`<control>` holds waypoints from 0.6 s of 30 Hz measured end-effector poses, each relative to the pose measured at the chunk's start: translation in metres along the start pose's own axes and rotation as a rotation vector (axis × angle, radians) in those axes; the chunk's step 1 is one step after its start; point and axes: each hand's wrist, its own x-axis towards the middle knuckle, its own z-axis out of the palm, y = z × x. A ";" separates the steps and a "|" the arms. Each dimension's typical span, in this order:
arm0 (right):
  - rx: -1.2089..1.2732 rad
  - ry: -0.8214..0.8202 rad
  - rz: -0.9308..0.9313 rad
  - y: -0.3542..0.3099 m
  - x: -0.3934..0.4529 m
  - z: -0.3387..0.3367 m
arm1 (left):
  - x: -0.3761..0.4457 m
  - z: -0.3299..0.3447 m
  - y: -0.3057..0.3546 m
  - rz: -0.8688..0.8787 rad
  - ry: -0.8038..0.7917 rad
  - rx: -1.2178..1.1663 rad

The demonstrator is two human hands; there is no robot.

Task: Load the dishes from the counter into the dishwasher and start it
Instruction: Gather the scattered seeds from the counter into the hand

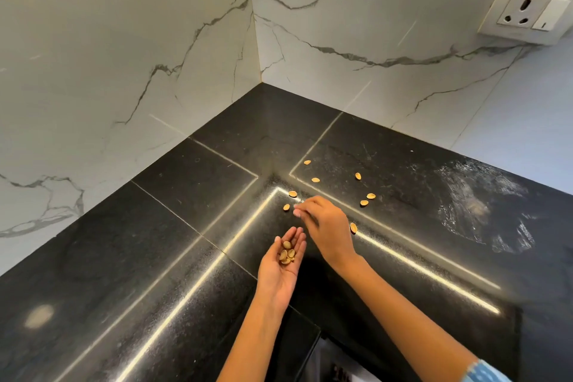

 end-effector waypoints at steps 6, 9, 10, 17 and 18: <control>-0.313 -0.544 -0.140 0.029 0.030 0.040 | 0.005 -0.005 0.023 0.091 0.026 -0.026; -0.325 -0.513 -0.161 0.039 0.018 0.041 | 0.006 -0.007 0.028 0.106 0.038 -0.012; -0.307 -0.460 -0.162 0.041 0.014 0.039 | 0.006 -0.008 0.029 0.109 0.046 -0.014; 0.019 -0.211 -0.352 0.003 -0.002 0.015 | 0.017 0.002 0.024 0.098 0.061 -0.062; 0.028 -0.212 -0.371 0.003 -0.002 0.014 | 0.019 0.005 0.023 0.089 0.056 -0.087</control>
